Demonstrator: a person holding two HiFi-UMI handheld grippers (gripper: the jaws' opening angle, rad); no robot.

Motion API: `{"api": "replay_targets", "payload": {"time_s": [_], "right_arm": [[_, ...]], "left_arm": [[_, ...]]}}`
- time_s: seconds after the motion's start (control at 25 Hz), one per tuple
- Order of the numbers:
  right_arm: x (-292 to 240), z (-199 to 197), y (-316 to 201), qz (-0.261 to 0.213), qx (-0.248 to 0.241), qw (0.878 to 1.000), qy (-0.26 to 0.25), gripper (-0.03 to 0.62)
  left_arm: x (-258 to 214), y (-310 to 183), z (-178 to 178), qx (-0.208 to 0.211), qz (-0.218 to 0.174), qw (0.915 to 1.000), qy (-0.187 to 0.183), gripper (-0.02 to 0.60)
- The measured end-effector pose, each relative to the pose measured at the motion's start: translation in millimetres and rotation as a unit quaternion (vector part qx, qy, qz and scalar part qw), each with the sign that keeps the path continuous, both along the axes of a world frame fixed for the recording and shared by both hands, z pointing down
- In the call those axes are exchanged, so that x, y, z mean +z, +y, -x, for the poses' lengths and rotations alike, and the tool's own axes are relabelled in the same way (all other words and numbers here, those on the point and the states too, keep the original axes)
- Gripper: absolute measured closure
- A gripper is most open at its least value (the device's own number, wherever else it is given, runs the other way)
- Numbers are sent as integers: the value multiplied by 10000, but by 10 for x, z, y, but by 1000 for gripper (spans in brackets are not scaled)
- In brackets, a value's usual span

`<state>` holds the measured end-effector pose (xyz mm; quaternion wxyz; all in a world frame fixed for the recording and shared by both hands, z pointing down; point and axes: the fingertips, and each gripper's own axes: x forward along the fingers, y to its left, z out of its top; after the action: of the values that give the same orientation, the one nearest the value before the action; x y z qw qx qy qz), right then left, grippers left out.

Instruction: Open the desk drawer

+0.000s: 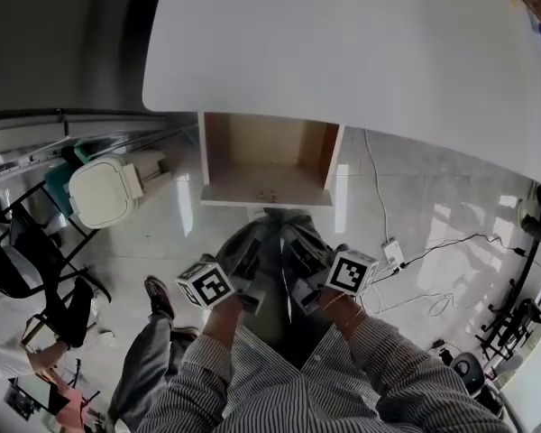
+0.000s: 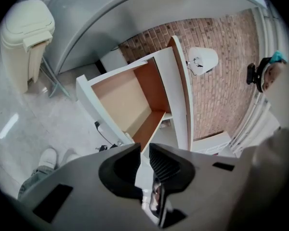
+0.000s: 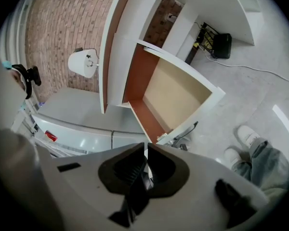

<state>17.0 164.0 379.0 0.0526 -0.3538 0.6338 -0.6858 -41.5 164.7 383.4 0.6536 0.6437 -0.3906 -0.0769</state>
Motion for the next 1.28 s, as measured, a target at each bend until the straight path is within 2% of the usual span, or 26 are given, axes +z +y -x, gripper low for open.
{"api": "replay_targets", "payload": {"time_s": [0.12,0.28,0.48,0.68,0.88,1.08,1.28], "right_arm": [[-214,10,-102,-273,-222,9994,-49,565],[-629,-22,-205,-708,-234,9969,-251,574],[-1093,-8,-460,-1308,-197,9891,-641,577],[-1429,-27,-580,-1472,-342,9870,-554,577],[-1820,-77,-807,-1793,-557,9811,-474,577],[-2046,-107,-852,-1779,-935,9794,-192,577],[-2336,-113,-916,-2041,-1190,9717,-84,577]], "left_arm": [[-192,-162,15,-37,-271,9996,-63,533],[-560,-232,-27,113,-612,9980,-138,552],[-1002,-465,-40,405,-1239,9908,-375,566],[-1401,-616,-60,564,-1507,9861,-406,566],[-1814,-857,-122,712,-1912,9777,-495,569],[-2276,-984,-189,792,-2131,9729,-430,569],[-2675,-1072,-285,984,-2469,9629,-460,569]]}}
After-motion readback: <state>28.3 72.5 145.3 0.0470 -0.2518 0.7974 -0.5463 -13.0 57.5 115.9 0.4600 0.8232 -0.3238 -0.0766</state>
